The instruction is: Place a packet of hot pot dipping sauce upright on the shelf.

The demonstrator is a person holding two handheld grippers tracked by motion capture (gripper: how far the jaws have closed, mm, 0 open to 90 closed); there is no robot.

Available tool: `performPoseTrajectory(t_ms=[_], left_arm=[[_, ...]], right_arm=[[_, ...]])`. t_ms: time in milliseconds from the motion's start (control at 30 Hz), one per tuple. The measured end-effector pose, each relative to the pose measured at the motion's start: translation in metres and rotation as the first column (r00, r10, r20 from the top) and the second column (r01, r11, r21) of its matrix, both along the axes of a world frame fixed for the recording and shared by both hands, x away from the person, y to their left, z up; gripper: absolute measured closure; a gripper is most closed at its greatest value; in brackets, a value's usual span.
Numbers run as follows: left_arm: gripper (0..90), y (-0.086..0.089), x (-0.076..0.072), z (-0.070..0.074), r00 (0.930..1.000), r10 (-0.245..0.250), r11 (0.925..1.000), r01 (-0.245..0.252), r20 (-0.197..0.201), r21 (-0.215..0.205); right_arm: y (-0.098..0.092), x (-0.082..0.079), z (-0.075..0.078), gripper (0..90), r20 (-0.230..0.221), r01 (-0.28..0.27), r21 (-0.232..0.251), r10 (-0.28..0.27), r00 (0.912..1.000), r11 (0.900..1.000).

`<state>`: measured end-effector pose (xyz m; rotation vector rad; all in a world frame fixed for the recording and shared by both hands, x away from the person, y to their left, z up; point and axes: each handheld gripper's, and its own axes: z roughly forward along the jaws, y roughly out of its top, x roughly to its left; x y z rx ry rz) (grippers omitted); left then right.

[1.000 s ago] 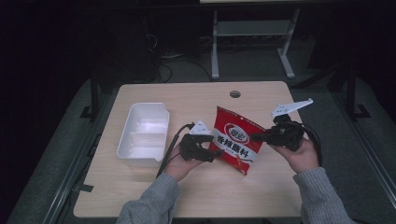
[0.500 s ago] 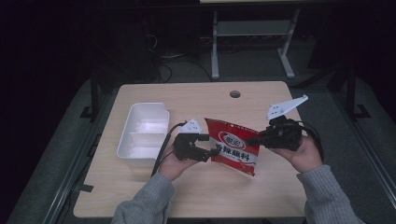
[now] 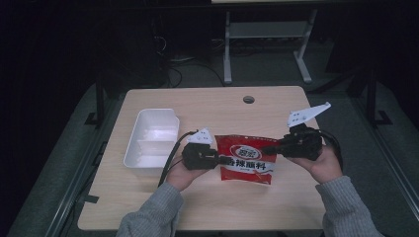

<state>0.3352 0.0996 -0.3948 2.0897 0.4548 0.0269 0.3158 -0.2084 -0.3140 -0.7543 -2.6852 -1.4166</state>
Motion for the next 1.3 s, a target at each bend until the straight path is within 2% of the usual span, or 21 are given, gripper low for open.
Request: performPoseTrajectory(t_ms=[67, 167, 233, 367, 467, 567, 600, 667, 767, 900, 933, 967, 1000, 1033, 1133, 1233, 1267, 1300], left_arm=[[82.9, -0.001, -0.001, 0.0, 1.0, -0.008, 1.0, 0.008, 0.002, 0.006], [84.2, -0.002, -0.003, 0.001, 0.9999, -0.012, 0.9998, 0.012, 0.012, 0.012], [85.3, -0.003, -0.004, 0.001, 0.9997, -0.018, 0.9997, 0.018, 0.016, 0.014], [85.7, -0.005, -0.006, 0.002, 0.9993, -0.027, 0.9993, 0.026, 0.028, 0.026], [86.0, -0.005, -0.006, 0.003, 0.9995, -0.026, 0.9994, 0.026, 0.019, 0.025], [86.1, -0.004, -0.005, 0.002, 0.9996, -0.025, 0.9995, 0.024, 0.014, 0.022], [86.1, -0.004, -0.005, 0.002, 0.9996, -0.025, 0.9994, 0.025, 0.013, 0.022], [86.1, -0.004, -0.006, 0.002, 0.9995, -0.028, 0.9994, 0.027, 0.013, 0.023], [86.1, -0.004, -0.006, 0.003, 0.9994, -0.03, 0.9993, 0.03, 0.016, 0.025], [86.1, -0.003, -0.006, 0.003, 0.9995, -0.03, 0.9993, 0.03, 0.013, 0.024], [86.0, -0.003, -0.006, 0.003, 0.9995, -0.029, 0.9993, 0.029, 0.015, 0.025], [85.9, -0.003, -0.006, 0.003, 0.9995, -0.029, 0.9993, 0.029, 0.015, 0.025], [85.8, -0.002, -0.006, 0.003, 0.9996, -0.023, 0.9994, 0.023, 0.016, 0.024], [85.7, -0.002, -0.006, 0.003, 0.9996, -0.023, 0.9994, 0.023, 0.016, 0.024], [85.2, 0.002, -0.006, 0.002, 0.9998, -0.014, 0.9996, 0.014, 0.012, 0.025], [84.4, 0.003, -0.006, 0.002, 0.9999, -0.005, 0.9995, 0.004, 0.016, 0.03], [80.4, 0.004, -0.008, 0.003, 0.9994, 0.015, 0.999, -0.017, 0.03, 0.04], [77.0, 0.004, -0.008, 0.003, 0.9994, 0.015, 0.999, -0.017, 0.03, 0.04]], right_arm=[[-0.006, 0.002, -0.005, 83.9, -0.001, 0.034, 0.017, -0.034, 0.9994, 0.999], [-0.009, 0.005, -0.009, 80.4, -0.005, 0.057, 0.03, -0.057, 0.9984, 0.998], [-0.015, 0.008, -0.017, 73.9, -0.009, 0.089, 0.043, -0.088, 0.996, 0.995], [-0.019, 0.011, -0.024, 68.2, -0.016, 0.11, 0.07, -0.109, 0.9939, 0.991], [-0.022, 0.013, -0.029, 62.6, -0.019, 0.117, 0.088, -0.115, 0.9931, 0.989], [-0.022, 0.014, -0.033, 60.4, -0.017, 0.101, 0.101, -0.1, 0.9948, 0.99], [-0.022, 0.014, -0.035, 59.9, -0.01, 0.105, 0.103, -0.105, 0.9944, 0.989], [-0.02, 0.015, -0.043, 58.6, -0.007, 0.117, 0.066, -0.116, 0.9932, 0.991], [-0.018, 0.017, -0.049, 58.7, -0.023, 0.123, 0.04, -0.122, 0.9922, 0.992], [-0.008, 0.021, -0.056, 59.7, -0.034, 0.103, 0.005, -0.103, 0.9941, 0.995], [0.001, 0.021, -0.058, 64.0, -0.026, 0.077, -0.018, -0.077, 0.9967, 0.997], [0.001, 0.021, -0.058, 64.0, -0.026, 0.077, -0.018, -0.077, 0.9967, 0.997], [0.005, 0.021, -0.059, 71.9, -0.024, 0.057, -0.013, -0.058, 0.998, 0.998], [0.005, 0.021, -0.059, 71.9, -0.024, 0.057, -0.013, -0.058, 0.998, 0.998], [0.006, 0.021, -0.058, 83.4, -0.05, 0.034, 0.021, -0.033, 0.9982, 0.999], [0.008, 0.019, -0.058, 86.6, -0.045, 0.023, 0.017, -0.022, 0.9987, 1.0], [0.01, 0.017, -0.056, 88.8, -0.04, 0.015, 0.011, -0.014, 0.9991, 1.0], [0.01, 0.017, -0.056, 88.8, -0.04, 0.015, 0.011, -0.014, 0.9991, 1.0]])
